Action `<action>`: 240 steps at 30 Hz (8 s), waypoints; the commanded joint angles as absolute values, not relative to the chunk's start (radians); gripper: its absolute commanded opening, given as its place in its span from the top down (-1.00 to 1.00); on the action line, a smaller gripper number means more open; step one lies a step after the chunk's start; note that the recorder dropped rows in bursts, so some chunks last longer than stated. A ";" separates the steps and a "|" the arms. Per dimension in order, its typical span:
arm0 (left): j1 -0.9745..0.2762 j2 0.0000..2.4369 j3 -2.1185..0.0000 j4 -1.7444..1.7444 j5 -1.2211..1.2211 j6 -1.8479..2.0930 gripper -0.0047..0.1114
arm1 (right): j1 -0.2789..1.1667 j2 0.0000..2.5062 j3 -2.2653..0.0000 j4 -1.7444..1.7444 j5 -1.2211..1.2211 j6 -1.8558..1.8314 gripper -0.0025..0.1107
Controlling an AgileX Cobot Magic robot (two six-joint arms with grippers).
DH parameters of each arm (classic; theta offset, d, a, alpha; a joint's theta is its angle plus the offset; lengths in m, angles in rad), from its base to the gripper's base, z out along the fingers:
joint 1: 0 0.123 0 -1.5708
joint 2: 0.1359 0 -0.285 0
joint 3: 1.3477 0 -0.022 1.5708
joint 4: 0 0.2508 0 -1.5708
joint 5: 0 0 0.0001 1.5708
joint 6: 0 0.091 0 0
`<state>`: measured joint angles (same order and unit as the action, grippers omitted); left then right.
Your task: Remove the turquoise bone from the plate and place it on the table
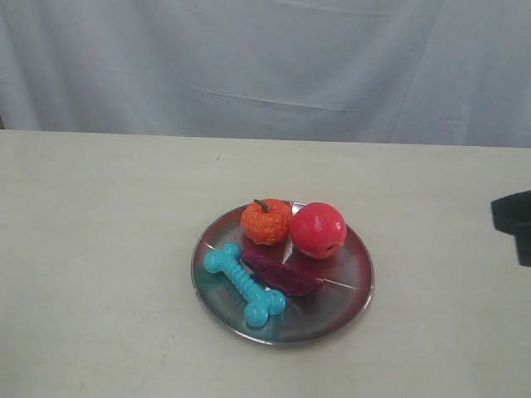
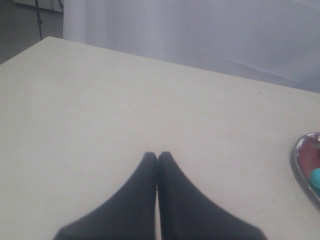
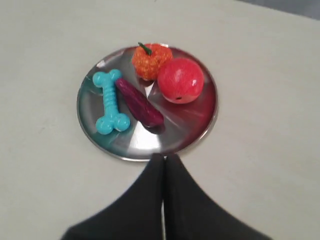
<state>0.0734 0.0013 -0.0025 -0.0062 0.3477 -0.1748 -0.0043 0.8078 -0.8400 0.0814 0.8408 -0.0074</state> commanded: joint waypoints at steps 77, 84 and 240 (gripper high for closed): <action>0.078 0.000 0.000 0.000 0.342 -0.177 0.92 | 0.318 1.984 -1.290 -0.027 0.503 0.064 -0.01; 0.078 0.000 0.000 0.000 0.342 -0.177 0.92 | 0.318 1.984 -1.290 -0.027 0.488 0.064 -0.01; 0.078 0.000 0.000 0.000 0.342 -0.177 0.92 | -0.136 1.263 -1.252 -0.119 1.087 0.202 0.09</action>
<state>0.0734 0.0013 -0.0025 -0.0062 0.3477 -0.1748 -0.1652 1.3630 -1.2467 -0.1305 0.9960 0.2104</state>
